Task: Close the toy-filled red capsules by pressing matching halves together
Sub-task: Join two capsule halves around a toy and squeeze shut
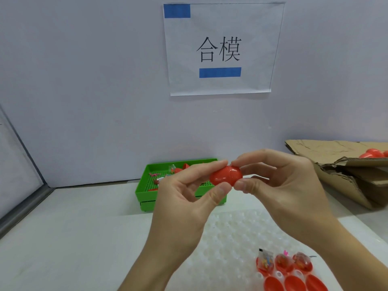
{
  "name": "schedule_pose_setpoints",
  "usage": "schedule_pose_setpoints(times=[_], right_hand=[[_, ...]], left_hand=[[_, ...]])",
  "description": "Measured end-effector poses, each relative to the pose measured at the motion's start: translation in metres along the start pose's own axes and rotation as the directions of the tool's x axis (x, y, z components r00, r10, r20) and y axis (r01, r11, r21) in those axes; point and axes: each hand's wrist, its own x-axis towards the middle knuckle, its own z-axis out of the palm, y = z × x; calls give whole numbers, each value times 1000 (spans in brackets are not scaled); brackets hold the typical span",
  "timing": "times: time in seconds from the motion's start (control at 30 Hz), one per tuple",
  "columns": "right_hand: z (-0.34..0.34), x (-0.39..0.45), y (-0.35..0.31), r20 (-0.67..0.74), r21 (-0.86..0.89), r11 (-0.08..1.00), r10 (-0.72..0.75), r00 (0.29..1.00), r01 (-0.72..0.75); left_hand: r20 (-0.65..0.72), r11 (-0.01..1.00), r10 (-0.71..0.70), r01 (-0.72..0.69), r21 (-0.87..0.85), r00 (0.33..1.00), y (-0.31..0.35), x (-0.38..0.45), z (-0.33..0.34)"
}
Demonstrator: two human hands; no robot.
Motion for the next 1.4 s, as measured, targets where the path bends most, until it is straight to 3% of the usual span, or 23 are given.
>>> schedule_pose_setpoints(times=[0.13,0.43,0.53,0.7,0.93,1.17,1.4], right_hand=[[2,-1,-3,-16,11,1000,-14,1000,14],[10,-1,0,-49,82,995,-55,997,59],[12,-2,2,-58,35,997,-73,996,75],[10,-2,6,-48,-84,992,-97,994,92],[18,-6,10,-89,-111,990,-97,991,87],[16,-3,-2,-43,62,997,43,998,-41],[8,-3,-9,77,35,995,87,993,-90]], left_hand=[[-24,998,44,-43,36,999,0,1,1],[-97,904,241,-187,384,966,-10,0,1],[-101,881,282,-216,421,954,-15,0,0],[-93,894,260,-204,398,961,-19,-3,2],[-69,859,290,-228,458,955,-23,-2,2],[-48,867,233,-185,462,971,-9,-1,1],[-4,931,85,-78,358,996,4,-2,-5]])
